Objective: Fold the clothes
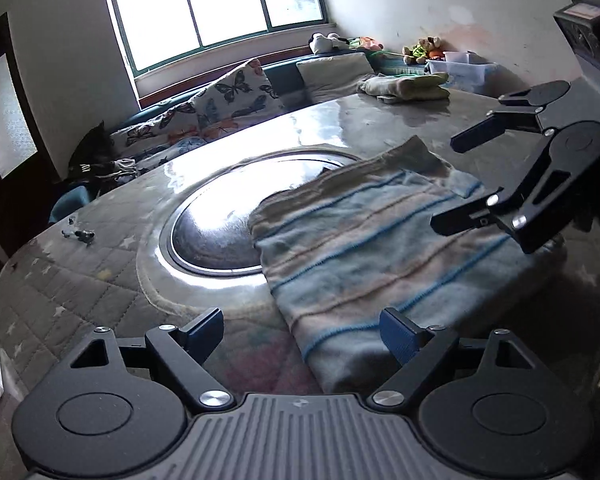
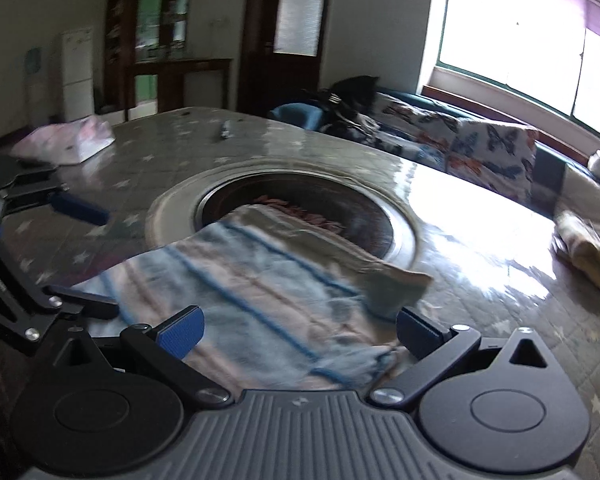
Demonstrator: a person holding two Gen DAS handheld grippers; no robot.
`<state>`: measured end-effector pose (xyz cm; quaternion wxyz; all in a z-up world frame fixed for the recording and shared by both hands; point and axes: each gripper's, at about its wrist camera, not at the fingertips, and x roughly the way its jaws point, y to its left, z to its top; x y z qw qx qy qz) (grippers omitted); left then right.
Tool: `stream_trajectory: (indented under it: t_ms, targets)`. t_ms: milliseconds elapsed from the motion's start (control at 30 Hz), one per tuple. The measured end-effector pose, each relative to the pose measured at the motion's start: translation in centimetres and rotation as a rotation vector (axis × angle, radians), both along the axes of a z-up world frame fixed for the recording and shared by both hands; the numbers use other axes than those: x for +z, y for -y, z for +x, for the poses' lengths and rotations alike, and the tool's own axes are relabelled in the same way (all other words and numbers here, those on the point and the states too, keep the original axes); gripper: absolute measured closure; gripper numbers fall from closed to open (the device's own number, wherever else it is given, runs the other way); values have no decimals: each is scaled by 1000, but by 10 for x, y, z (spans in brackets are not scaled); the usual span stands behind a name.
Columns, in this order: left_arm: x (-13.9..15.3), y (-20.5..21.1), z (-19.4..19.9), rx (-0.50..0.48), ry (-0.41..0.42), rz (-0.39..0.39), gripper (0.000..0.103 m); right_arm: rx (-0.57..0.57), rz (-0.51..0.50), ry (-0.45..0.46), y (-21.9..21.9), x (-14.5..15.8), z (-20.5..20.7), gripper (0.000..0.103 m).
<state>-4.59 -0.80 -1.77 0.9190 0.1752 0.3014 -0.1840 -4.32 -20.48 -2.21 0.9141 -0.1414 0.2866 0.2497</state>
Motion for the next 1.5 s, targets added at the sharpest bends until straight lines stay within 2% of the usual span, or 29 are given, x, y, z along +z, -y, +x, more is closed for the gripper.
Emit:
stream_trajectory:
  t_ms: [333,467,667,833,967,1167,1267,1367,1500]
  targets:
    - [-1,-9,-11,7,-6,-14,14,129,-116,30,-23,-15,-41,0]
    - [8,-15,-11,33,21,-42,12,123,-82,39,-16,-5,-48,0]
    - [1,-25,-3,96,-6,-34,12,11,-39,57,7,7,-47,0]
    - [-5,-33,-7,111,-21,-36,12,-56,-71,7,28,-7,-50,0]
    - [-6,-32,-8,117,-22,-35,11,-70,-59,-44,42,-14,-56,0]
    - [-3,-32,-9,116,-19,-27,11,-108,-8,-29,57,0,-59,0]
    - [-4,-32,-9,117,-23,-30,11,-147,-20,-58,63,-9,-54,0]
    - [-4,-33,-8,114,-25,-28,11,-165,13,-89,71,-12,-52,0]
    - [2,-33,-7,109,-13,-27,12,-147,3,-63,67,-4,-51,0]
